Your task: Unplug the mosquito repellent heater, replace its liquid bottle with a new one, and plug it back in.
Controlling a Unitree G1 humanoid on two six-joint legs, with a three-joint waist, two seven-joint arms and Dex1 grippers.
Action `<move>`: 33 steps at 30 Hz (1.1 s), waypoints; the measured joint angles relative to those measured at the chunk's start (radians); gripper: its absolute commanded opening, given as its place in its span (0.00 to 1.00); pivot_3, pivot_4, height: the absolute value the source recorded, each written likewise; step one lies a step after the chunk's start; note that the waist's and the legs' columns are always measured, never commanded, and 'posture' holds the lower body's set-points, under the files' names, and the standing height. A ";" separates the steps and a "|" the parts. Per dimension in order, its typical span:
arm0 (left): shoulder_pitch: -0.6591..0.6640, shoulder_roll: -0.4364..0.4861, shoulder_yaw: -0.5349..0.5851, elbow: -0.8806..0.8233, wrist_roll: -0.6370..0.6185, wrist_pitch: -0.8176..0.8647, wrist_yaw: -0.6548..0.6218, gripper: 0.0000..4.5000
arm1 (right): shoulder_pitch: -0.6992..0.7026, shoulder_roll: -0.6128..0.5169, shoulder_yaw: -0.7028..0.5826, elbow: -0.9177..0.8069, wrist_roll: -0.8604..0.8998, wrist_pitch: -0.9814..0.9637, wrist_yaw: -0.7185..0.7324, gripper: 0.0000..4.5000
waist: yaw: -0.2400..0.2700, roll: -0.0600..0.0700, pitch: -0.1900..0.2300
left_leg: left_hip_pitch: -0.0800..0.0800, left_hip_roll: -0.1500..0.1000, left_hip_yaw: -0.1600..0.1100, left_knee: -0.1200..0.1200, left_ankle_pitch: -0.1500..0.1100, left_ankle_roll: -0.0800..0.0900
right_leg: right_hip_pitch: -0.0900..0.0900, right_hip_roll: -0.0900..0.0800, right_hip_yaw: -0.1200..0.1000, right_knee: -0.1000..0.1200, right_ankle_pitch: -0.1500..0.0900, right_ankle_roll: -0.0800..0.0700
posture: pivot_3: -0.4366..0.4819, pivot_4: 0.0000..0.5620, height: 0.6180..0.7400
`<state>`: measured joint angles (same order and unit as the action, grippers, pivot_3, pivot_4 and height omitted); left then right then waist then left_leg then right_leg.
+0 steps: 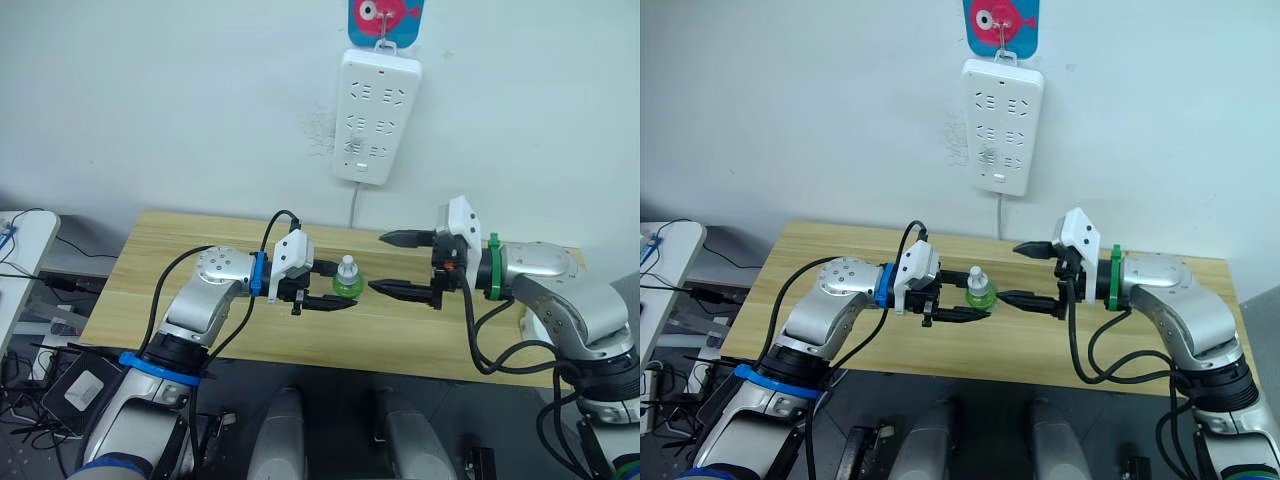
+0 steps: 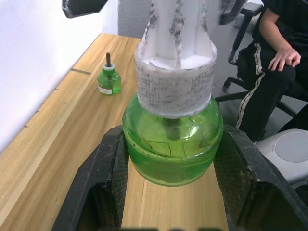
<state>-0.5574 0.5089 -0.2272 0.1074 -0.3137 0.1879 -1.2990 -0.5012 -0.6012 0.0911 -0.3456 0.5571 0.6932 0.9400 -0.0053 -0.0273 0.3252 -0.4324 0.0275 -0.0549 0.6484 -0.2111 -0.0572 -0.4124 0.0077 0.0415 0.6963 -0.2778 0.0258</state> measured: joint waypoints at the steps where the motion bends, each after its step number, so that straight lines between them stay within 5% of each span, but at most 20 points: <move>1: -0.001 -0.002 0.000 0.001 0.000 0.000 0.000 0.49 | -0.009 0.027 0.000 0.000 0.013 0.018 -0.021 0.99 | -0.001 0.000 0.000 | 0.000 0.000 0.000 0.000 0.000 0.000 | 0.000 0.000 0.000 0.000 0.000 0.000 | 0.54 0.47 1.00; 6: -0.007 -0.004 -0.001 0.003 0.000 -0.001 -0.002 0.49 | -0.039 0.115 0.001 -0.017 0.084 0.096 -0.094 0.87 | 0.000 0.000 0.000 | 0.000 0.000 0.000 0.000 0.000 0.000 | 0.000 0.000 0.000 0.000 0.000 0.000 | 0.54 0.48 1.00; 10: -0.007 -0.004 -0.001 0.003 0.000 -0.001 -0.002 0.49 | -0.044 0.123 0.010 -0.021 0.091 0.104 -0.105 0.58 | 0.000 0.000 0.000 | 0.000 -0.001 0.000 0.000 0.000 0.000 | 0.000 0.000 0.000 0.000 0.000 0.000 | 0.54 0.48 1.00; 25: 0.000 -0.003 -0.001 -0.009 0.000 0.002 0.001 0.49 | -0.044 0.112 0.060 -0.020 0.070 0.080 -0.087 0.58 | 0.001 0.000 0.000 | 0.000 -0.001 0.000 0.000 0.000 0.000 | 0.000 0.000 0.000 0.000 0.000 0.000 | 0.56 0.48 1.00; 31: 0.003 -0.003 -0.002 -0.023 0.001 0.022 0.001 0.49 | -0.045 0.112 0.063 -0.011 0.055 0.054 -0.080 0.12 | 0.002 0.000 0.000 | 0.000 -0.001 0.000 0.000 0.000 0.000 | 0.000 0.000 0.000 0.000 0.000 0.000 | 0.56 0.48 1.00; 33: 0.007 -0.003 -0.002 -0.023 0.000 0.025 0.001 0.49 | -0.048 0.108 0.063 -0.011 0.054 0.051 -0.073 0.06 | 0.002 0.000 0.000 | 0.000 0.000 0.000 0.000 0.000 0.000 | 0.000 0.000 0.000 0.000 0.000 0.000 | 0.56 0.48 1.00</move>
<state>-0.5504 0.5062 -0.2291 0.0844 -0.3134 0.2130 -1.2977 -0.5492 -0.4929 0.1540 -0.3570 0.6107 0.7439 0.8670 -0.0038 -0.0273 0.3252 -0.4326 0.0271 -0.0553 0.6481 -0.2111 -0.0572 -0.4125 0.0079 0.0411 0.6960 -0.2779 0.0257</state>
